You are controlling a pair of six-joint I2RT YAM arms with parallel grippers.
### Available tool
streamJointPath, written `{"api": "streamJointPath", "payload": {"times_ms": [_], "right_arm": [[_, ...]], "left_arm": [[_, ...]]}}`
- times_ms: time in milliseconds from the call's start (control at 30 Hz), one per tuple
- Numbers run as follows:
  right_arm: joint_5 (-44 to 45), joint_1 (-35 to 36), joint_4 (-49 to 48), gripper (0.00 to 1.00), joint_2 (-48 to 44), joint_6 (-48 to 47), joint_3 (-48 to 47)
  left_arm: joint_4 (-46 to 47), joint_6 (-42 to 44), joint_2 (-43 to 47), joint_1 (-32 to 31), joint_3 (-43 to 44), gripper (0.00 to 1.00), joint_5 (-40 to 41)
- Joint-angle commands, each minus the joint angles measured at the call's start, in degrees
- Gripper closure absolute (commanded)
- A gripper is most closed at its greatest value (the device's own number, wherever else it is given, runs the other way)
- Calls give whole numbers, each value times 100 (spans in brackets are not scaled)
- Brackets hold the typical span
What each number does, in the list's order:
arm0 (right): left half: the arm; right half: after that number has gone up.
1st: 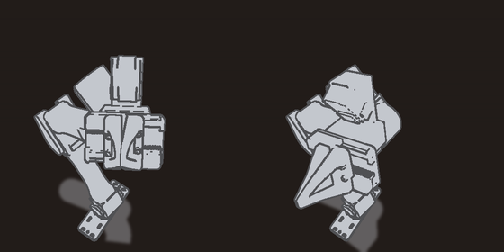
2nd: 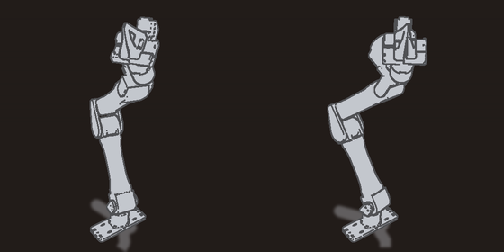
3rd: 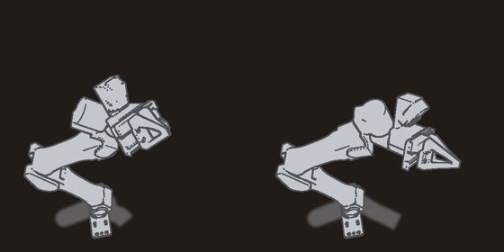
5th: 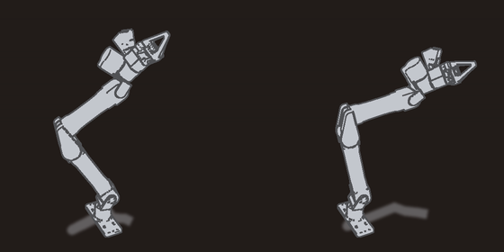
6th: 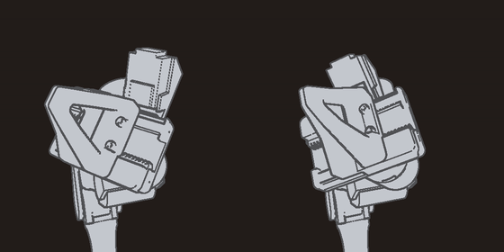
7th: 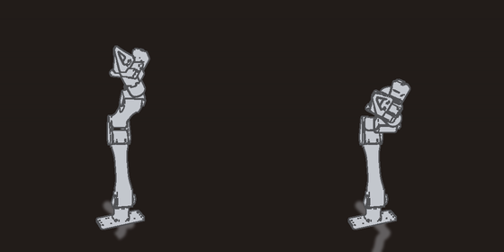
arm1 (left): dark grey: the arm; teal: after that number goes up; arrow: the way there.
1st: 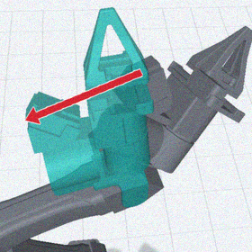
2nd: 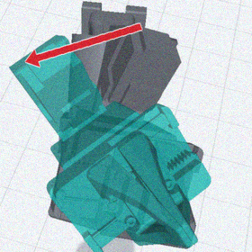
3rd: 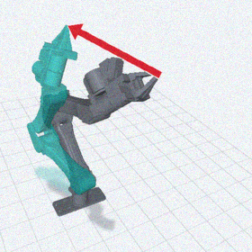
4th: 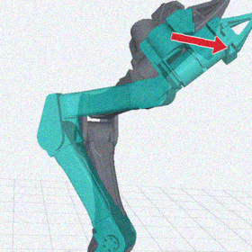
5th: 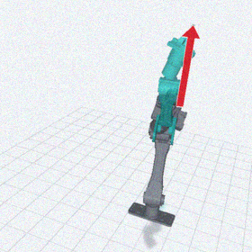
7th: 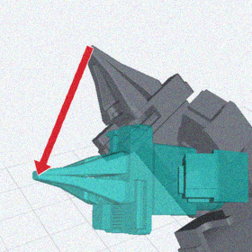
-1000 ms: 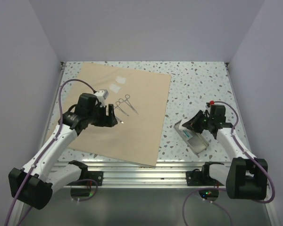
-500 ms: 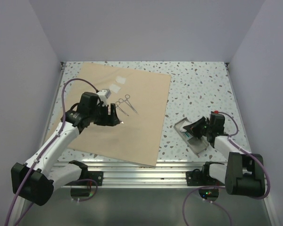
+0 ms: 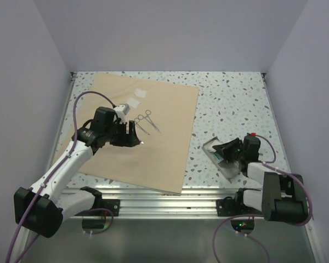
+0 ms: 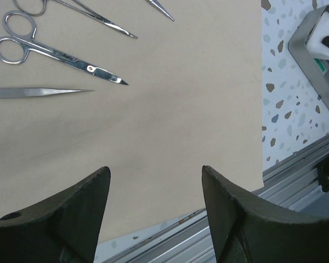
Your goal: Prepare the surgical pack
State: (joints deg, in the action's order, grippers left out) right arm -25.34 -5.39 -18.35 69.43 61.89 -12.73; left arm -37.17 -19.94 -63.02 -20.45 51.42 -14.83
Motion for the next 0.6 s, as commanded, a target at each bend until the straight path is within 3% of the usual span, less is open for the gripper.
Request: {"api": "streamJointPath", "payload": {"times_ms": [0,233,567], "right_arm": [[143,-33,-670,100,167,323,104],[196,-33,-1284,100,589,649,218],[161,-33,-1084,100,748,588,96]], "left_arm": [[148,122,36,-12,44,29,-99],[96,114,45,-21,44,29,-90],[113,87,10,-21,26,29,-152]]}}
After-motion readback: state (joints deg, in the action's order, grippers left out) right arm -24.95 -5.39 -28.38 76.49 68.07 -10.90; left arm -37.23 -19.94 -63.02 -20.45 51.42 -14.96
